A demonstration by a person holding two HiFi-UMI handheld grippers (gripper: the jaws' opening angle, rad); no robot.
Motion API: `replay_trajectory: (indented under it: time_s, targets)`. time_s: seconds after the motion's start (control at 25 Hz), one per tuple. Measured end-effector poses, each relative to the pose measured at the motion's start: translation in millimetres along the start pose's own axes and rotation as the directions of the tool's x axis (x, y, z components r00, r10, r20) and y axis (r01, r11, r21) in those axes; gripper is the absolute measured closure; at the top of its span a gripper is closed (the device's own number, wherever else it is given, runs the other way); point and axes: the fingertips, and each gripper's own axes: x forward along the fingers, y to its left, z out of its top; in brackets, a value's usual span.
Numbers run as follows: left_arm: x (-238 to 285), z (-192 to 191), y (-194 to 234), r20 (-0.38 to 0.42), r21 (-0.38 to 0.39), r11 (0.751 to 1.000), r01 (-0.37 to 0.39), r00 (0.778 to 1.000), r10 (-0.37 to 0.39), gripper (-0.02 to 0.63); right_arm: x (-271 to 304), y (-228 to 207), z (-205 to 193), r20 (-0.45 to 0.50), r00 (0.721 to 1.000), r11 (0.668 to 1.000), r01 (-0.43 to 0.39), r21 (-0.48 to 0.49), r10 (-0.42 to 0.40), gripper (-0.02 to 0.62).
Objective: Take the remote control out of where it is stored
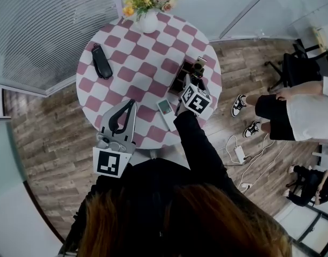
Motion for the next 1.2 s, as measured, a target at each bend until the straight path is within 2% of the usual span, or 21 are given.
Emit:
replay_trajectory:
  time_s: [0.2,0.64,0.76,1.2]
  targets:
    - [-2.5,-2.3,4.0,-0.011,-0.001,1.0,-0.008,1.0,0.008,0.597,6.1,2.0,5.1,0.008,1.0,0.999,0.031,-0.018,-0.03,0.339]
    - [-3.6,-1.0,7.4,-0.01,0.004,1.0,-0.018,1.0,0.018,0.597,22.0,14.0,4.9,0.002,1.0,0.993,0.031,-0.112,-0.031,0.342]
    - [-5.5,-2.9,10.0,-0.018,0.003,1.0,-0.024,1.0,0.024,0.597,26.4,15.4,3.6,0.002,0.999,0.99,0.033,-0.134,-0.034,0.371]
    - [-5.5,-4.7,13.0,-0.018,-0.008,1.0,-0.03,0.999,0.03,0.597,25.1,20.1,6.4,0.025,0.999,0.989,-0.02,-0.15,0.024,0.385]
